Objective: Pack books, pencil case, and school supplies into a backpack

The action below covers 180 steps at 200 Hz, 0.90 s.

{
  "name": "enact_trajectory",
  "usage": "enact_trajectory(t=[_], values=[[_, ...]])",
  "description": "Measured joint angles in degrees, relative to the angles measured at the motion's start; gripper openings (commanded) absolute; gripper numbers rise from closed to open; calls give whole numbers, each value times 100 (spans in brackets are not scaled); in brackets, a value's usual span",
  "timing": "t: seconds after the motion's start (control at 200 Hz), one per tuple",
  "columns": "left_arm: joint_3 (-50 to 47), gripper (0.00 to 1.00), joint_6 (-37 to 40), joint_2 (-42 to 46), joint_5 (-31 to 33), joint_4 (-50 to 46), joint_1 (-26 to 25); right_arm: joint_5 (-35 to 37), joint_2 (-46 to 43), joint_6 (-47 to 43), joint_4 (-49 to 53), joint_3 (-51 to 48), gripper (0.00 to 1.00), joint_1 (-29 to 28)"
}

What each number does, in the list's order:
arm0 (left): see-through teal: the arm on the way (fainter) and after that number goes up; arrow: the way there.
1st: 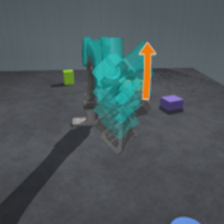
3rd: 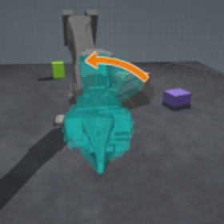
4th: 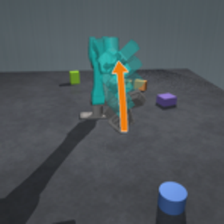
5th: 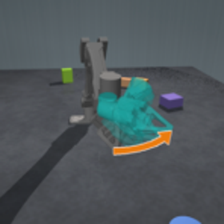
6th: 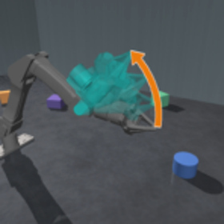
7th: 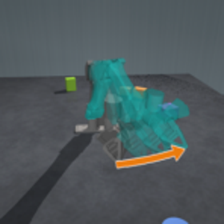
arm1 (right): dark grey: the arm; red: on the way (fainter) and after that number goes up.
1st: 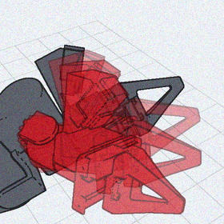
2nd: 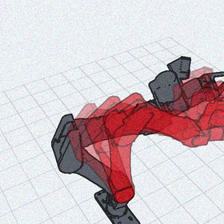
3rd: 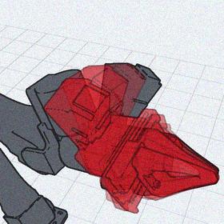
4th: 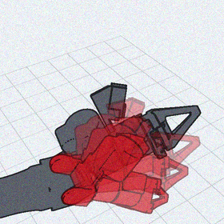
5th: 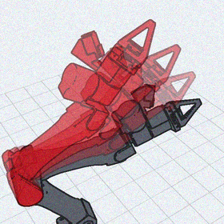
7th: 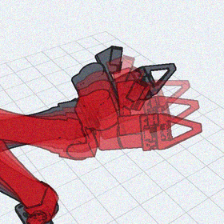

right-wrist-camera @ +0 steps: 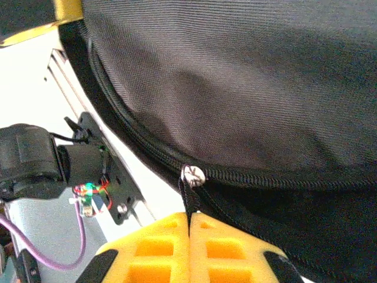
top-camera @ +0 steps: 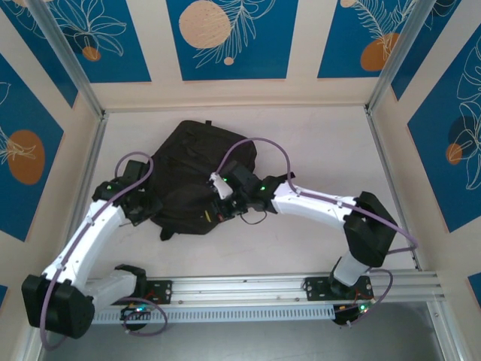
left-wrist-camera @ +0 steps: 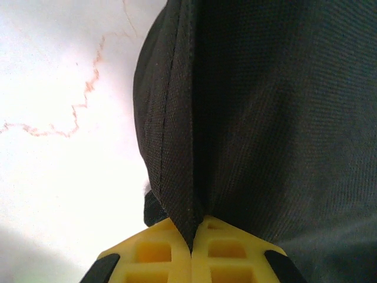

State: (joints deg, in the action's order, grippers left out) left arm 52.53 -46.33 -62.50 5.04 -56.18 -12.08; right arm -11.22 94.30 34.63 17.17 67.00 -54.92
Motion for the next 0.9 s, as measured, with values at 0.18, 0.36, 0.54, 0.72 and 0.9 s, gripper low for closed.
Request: enact_trajectory(t=[0.18,0.36,0.54,0.72,0.9], values=[[203,40,42,-446,-59,278,586,-13,619,481,-586,229,0,-278],[179,57,-22,223,-402,299,623,79,745,693,-839,275,0,-348],[-299,57,-208,898,-1064,181,544,96,745,763,-994,273,0,-345],[-664,58,-573,782,-1423,238,146,96,745,831,-1054,264,0,-348],[-809,40,-844,452,-1467,516,-258,96,745,844,-1049,262,0,-348]])
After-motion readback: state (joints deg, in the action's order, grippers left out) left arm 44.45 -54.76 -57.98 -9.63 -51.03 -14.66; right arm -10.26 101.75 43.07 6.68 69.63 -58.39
